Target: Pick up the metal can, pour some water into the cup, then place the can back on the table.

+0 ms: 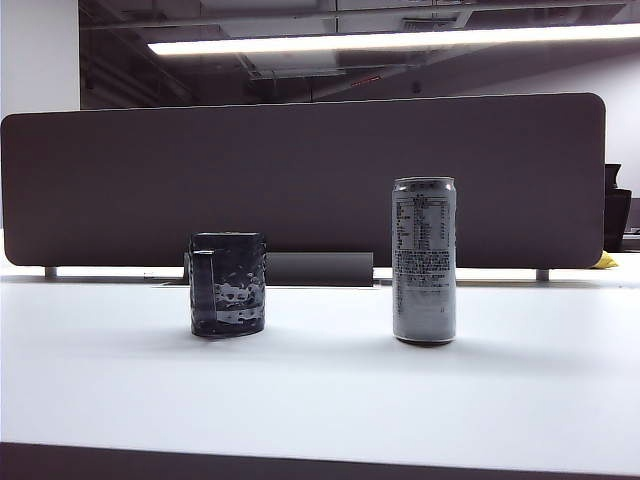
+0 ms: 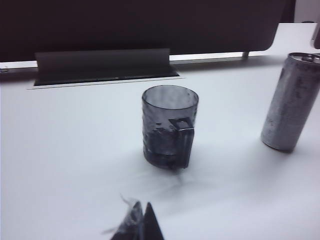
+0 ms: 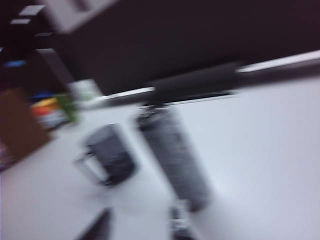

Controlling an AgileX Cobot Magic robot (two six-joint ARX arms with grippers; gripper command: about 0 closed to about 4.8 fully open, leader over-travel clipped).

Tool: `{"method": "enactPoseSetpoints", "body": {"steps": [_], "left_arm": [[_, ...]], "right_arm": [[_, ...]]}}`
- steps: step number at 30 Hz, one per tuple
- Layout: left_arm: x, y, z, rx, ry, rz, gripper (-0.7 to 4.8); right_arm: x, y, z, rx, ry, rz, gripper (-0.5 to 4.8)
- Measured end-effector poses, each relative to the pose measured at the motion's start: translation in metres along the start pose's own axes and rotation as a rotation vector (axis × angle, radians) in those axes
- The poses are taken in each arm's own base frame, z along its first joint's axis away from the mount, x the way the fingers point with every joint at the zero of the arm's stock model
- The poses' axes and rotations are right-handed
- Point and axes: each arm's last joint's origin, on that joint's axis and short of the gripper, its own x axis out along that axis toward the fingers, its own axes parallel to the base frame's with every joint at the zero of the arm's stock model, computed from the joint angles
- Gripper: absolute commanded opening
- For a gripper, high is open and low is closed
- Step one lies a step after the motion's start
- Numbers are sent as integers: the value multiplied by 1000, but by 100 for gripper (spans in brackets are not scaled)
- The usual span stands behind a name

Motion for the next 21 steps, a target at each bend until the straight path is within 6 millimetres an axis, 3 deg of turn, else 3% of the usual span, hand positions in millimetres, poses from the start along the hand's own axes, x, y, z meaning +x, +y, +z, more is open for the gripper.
{"method": "enactPoseSetpoints", "body": {"steps": [2, 12, 21], "left_arm": [[0, 0, 0, 0, 0, -2, -5], [0, 0, 0, 0, 0, -2, -5], [0, 0, 0, 0, 0, -3, -5]], "right_arm": [[1, 4, 1, -6, -10, 38, 479], [9, 33, 7, -158, -214, 34, 479], [30, 53, -10, -368, -89, -80, 479]]}}
